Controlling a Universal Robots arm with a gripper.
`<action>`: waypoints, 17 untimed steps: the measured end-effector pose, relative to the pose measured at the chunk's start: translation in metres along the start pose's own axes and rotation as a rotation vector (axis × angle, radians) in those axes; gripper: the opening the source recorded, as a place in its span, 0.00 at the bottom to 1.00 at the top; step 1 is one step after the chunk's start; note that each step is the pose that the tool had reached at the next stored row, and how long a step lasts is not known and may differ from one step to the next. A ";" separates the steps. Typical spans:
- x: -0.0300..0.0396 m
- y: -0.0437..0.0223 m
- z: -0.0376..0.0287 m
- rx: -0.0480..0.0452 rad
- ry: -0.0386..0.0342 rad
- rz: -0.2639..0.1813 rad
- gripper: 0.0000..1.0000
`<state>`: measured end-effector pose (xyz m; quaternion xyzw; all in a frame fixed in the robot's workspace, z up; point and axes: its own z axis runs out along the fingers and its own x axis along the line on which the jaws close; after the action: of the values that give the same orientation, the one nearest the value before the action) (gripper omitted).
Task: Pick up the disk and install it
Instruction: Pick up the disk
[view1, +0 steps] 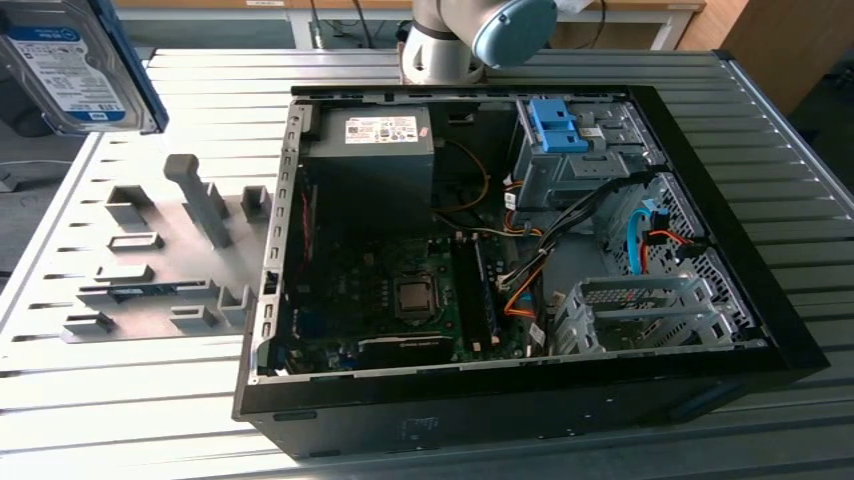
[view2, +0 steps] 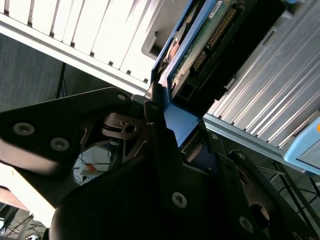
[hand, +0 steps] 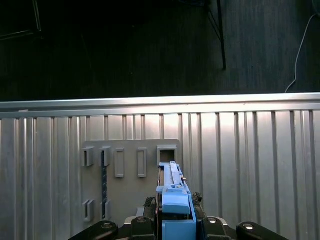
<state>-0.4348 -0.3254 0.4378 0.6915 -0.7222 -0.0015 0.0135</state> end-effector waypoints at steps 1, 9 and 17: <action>0.0000 0.0000 -0.0009 0.0000 0.0000 0.000 0.37; 0.0001 0.0002 -0.0079 0.0001 0.0000 0.000 0.37; 0.0003 0.0004 -0.0174 0.0001 0.0000 0.000 0.37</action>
<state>-0.4348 -0.3253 0.4552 0.6915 -0.7222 -0.0015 0.0134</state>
